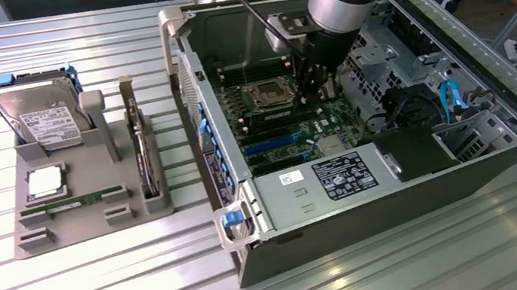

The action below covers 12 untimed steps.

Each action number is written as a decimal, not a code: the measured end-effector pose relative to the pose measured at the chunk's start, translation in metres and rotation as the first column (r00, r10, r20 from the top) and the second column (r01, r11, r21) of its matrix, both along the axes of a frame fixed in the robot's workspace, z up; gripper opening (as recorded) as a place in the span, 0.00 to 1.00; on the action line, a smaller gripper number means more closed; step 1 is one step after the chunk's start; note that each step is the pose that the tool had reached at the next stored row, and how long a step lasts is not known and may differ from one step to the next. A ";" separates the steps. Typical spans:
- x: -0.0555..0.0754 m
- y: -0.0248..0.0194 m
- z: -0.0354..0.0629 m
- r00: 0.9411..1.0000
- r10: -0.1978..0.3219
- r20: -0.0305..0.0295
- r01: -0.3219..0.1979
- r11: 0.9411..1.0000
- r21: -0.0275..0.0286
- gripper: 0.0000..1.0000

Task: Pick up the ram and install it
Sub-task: 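Insert the ram into the slot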

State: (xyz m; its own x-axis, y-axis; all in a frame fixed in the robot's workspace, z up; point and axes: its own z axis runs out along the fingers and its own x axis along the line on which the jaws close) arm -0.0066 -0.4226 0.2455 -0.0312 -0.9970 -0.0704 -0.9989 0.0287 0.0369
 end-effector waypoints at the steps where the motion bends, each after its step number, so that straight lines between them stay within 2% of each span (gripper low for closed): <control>1: 0.000 -0.0003 0.0000 1.000 0.000 0.000 0.000 1.000 0.000 0.12; 12: 0.000 -0.0004 0.0000 1.000 0.008 0.000 -0.008 1.000 0.000 0.12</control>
